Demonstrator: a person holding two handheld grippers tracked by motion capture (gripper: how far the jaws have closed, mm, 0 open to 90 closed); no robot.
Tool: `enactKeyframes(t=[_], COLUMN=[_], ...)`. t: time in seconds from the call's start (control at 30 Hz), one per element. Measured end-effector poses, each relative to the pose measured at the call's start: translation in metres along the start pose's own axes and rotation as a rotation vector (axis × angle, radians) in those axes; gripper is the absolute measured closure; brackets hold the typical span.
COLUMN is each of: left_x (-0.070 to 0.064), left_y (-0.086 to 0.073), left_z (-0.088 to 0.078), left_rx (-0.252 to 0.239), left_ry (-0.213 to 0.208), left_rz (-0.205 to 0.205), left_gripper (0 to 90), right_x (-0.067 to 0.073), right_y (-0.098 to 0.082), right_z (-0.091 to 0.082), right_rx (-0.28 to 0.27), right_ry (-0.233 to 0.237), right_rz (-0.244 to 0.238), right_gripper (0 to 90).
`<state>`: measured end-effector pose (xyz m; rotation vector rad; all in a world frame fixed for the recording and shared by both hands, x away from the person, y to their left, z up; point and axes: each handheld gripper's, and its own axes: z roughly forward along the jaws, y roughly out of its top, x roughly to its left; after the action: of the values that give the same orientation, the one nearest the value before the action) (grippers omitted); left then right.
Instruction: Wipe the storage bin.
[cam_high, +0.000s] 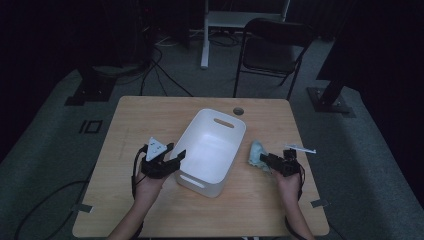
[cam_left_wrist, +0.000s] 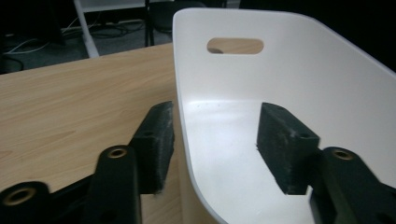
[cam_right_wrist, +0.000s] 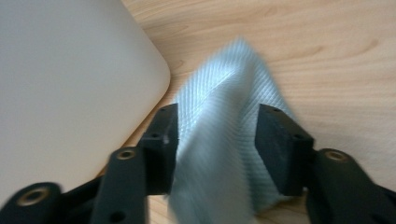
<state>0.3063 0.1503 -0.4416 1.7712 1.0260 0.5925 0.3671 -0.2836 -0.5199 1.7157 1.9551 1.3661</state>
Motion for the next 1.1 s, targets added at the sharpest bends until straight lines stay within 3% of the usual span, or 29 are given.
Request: enactKeyframes(t=[0.13, 0.17, 0.2, 0.33, 0.43, 0.6, 0.7, 0.8, 0.97, 1.1], left_x=[0.001, 0.001, 0.001, 0.001, 0.004, 0.010, 0.014, 0.016, 0.025, 0.029], left_y=[0.000, 0.000, 0.000, 0.001, 0.000, -0.008, -0.014, -0.021, -0.035, -0.044], left_z=[-0.002, -0.005, -0.007, -0.015, -0.021, -0.027, -0.030, -0.034, -0.045, -0.051], left_rx=[0.002, 0.002, 0.003, -0.011, -0.018, -0.025, -0.039, -0.024, -0.035, -0.011], left_ry=[-0.011, -0.031, -0.042, -0.039, -0.054, -0.079, -0.142, -0.142, -0.156, -0.154], left_rz=[0.006, 0.005, 0.011, 0.028, 0.021, 0.012, 0.006, 0.030, -0.007, 0.002], left_gripper=[38.8, 38.8, 34.3, 26.6, 22.6, 17.6, 16.9, 15.7, 15.7, 15.7], right_x=[0.005, 0.007, 0.011, 0.017, 0.017, 0.016, 0.019, 0.022, 0.026, 0.028], right_y=[0.003, 0.004, 0.005, 0.003, 0.001, -0.005, -0.008, -0.011, -0.018, -0.022], right_z=[-0.007, -0.009, -0.015, -0.023, -0.025, -0.025, -0.024, -0.022, -0.021, -0.023], right_rx=[-0.030, -0.046, -0.059, -0.076, -0.062, -0.076, -0.079, -0.074, -0.068, -0.064], right_ry=[0.007, 0.009, 0.046, 0.100, 0.136, 0.118, 0.082, 0.073, 0.066, 0.068], right_rz=[-0.021, -0.032, -0.042, -0.087, -0.069, -0.089, -0.100, -0.111, -0.134, -0.144], right_gripper=[38.3, 37.4, 32.5, 25.7, 18.8, 18.0, 17.8, 17.2, 16.8, 16.8])
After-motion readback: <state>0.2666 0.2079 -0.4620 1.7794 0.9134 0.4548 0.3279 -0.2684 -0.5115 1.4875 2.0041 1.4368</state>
